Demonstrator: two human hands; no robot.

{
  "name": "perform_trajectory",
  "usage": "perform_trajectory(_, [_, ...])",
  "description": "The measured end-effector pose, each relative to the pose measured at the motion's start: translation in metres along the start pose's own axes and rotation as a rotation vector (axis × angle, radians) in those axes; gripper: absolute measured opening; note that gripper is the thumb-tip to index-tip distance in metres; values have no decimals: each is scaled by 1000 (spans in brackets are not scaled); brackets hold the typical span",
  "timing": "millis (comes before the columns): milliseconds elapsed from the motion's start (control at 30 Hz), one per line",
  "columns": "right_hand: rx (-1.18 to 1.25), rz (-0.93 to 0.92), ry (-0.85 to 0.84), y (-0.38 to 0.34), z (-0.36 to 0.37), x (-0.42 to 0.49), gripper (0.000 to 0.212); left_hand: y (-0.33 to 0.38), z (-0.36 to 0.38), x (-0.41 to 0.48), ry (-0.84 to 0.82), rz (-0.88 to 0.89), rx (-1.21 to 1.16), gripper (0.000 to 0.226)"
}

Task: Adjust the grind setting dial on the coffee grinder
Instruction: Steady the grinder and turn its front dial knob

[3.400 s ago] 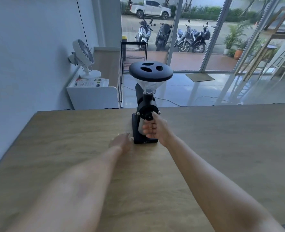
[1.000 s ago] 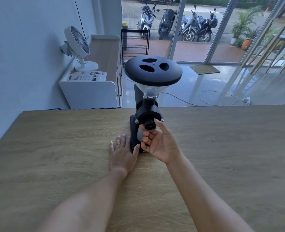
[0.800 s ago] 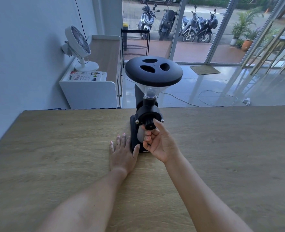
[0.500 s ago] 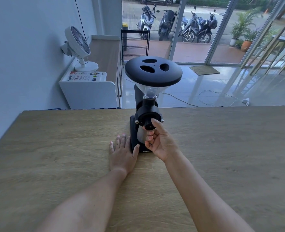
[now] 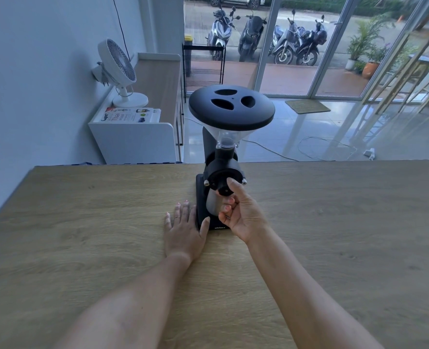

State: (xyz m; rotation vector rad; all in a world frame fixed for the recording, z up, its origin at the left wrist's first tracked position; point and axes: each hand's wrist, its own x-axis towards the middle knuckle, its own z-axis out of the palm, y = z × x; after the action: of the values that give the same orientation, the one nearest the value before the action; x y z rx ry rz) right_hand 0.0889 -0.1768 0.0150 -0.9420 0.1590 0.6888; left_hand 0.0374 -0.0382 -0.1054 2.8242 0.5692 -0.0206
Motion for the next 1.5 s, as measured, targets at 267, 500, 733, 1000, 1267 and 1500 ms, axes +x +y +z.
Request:
perform_trajectory(267, [-2,1,21,0,3,-1,60,1,-1,0,2,-1,-6,77])
perform_trajectory(500, [4,2,26,1,3,-1,57,0,-1,0,7,-3,-9,76])
perform_trajectory(733, [-12,-13,52,0,5,-2,55,1,-3,-1,12,-2,-14,79])
perform_trajectory(1000, [-80,-47,105,-4,9,-7,42,1,-3,-1,11,-3,-12,79])
perform_trajectory(1267, [-96,42,-68,-4,0,-7,43,2,-4,-2,3,0,12,84])
perform_trajectory(1500, [-58,23,-162,-1,3,-8,48,1,-3,-3,9,4,1,83])
